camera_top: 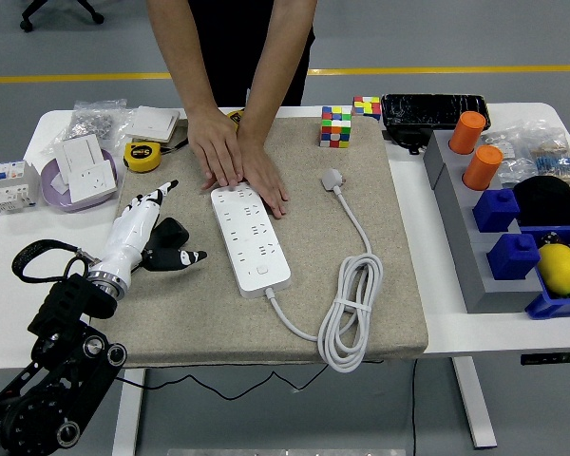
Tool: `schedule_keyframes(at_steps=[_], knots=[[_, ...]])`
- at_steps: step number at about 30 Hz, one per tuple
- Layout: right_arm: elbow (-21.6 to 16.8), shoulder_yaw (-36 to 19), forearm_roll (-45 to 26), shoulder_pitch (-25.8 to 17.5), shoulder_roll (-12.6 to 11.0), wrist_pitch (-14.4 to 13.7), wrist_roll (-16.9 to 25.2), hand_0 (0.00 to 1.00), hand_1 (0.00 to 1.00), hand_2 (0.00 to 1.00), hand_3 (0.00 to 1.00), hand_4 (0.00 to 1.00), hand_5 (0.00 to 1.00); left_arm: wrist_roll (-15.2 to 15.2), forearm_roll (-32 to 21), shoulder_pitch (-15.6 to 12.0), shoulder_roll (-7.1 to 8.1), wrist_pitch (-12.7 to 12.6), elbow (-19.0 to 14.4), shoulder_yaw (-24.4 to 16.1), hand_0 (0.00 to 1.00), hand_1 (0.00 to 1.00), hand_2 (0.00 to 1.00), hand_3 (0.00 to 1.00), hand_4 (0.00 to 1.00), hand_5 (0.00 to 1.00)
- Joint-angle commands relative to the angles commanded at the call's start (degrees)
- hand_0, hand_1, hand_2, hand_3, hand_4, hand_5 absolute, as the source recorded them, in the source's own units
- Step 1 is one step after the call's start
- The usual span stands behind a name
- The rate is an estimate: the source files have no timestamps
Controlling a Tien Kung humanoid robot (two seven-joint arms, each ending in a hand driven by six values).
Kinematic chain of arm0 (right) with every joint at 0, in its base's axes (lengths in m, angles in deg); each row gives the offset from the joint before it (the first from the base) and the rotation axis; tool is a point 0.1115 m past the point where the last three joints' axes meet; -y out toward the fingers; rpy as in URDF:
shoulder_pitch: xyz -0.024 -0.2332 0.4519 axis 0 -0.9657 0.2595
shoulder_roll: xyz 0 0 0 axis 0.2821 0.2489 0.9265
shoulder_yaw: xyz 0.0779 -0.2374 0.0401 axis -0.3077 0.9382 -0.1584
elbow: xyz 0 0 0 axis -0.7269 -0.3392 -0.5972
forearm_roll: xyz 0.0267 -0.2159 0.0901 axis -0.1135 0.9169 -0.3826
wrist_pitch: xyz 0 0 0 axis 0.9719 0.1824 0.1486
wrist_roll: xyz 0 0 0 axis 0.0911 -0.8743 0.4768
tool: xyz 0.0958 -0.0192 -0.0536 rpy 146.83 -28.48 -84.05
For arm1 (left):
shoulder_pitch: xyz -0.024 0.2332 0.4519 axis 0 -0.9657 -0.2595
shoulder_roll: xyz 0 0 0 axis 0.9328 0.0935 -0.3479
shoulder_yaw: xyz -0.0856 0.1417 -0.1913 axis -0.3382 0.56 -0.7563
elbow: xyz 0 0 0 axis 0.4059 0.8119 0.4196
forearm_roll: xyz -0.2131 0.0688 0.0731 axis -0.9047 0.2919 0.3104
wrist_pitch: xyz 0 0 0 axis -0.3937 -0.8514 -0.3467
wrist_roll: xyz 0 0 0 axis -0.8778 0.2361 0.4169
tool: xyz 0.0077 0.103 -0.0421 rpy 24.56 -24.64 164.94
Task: Pick up the plug,place it near the board,insert it into the board,press the button
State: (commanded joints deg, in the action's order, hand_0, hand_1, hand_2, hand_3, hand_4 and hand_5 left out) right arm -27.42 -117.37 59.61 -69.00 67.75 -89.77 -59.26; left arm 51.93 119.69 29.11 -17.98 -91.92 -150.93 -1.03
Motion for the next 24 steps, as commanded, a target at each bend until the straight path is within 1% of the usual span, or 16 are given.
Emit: schedule_keyframes(at_steps=[4,5,9,10,11,16,17,22,23,24], knots=[[0.0,0.0,0.0,0.0,-0.1,0.0,-0.1,0.761,0.698,0.71,0.686,0.949,0.647,-0.1,0.4,0.8,-0.11,-0.4,1.7,-0.3,0.998,0.998,0.998,0.977,0.998,0.196],[0.0,0.1,0.0,0.0,-0.1,-0.1,-0.1,0.76,0.698,0.71,0.684,0.949,0.648,-0.1,0.6,1.1,-0.1,-0.4,2.2,-0.3,0.998,0.998,0.982,0.94,0.998,0.2],[0.0,-0.2,0.6,-0.1,-0.1,-0.1,-0.4,0.76,0.698,0.71,0.684,0.949,0.648,0.0,1.3,2.0,-0.11,0.2,4.6,0.1,0.998,0.998,0.982,0.94,0.998,0.2],[0.0,0.0,0.6,-0.1,-0.1,-0.1,-0.5,0.76,0.698,0.71,0.684,0.949,0.648,-0.1,1.8,2.2,-0.33,-0.4,5.4,0.2,0.998,0.998,0.982,0.94,0.998,0.2],[0.0,0.1,0.7,-0.1,-0.1,0.0,-0.6,0.76,0.697,0.71,0.685,0.95,0.648,-0.2,2.0,2.3,-0.48,-0.8,5.9,0.2,0.998,0.954,0.934,0.9,0.998,0.195],[0.0,0.3,0.5,-0.1,0.1,0.0,-0.6,0.76,0.697,0.71,0.685,0.95,0.648,-0.3,3.1,3.1,-0.92,-2.3,8.1,-0.3,0.998,0.954,0.934,0.9,0.998,0.195],[0.0,0.3,0.4,-0.2,0.1,0.0,-0.6,0.759,0.695,0.71,0.686,0.951,0.648,-0.2,3.4,3.2,-0.95,-2.5,8.3,-0.4,0.668,0.647,0.654,0.638,0.875,0.194],[0.0,-0.1,0.7,-0.2,0.0,0.0,-0.7,0.759,0.695,0.71,0.686,0.951,0.648,0.1,5.5,3.9,-1.07,-3.6,9.7,-1.2,0.668,0.647,0.654,0.638,0.875,0.194],[0.0,-0.3,0.9,-0.2,0.0,0.0,-0.8,0.758,0.695,0.709,0.686,0.952,0.649,0.3,5.5,4.0,-1.11,-3.5,10.0,-1.4,0.517,0.441,0.435,0.463,0.736,0.183],[0.0,-0.4,1.0,-0.2,0.0,0.0,-0.8,0.758,0.695,0.709,0.686,0.952,0.649,0.5,5.5,4.1,-1.12,-3.4,10.1,-1.5,0.517,0.441,0.435,0.463,0.736,0.183]])
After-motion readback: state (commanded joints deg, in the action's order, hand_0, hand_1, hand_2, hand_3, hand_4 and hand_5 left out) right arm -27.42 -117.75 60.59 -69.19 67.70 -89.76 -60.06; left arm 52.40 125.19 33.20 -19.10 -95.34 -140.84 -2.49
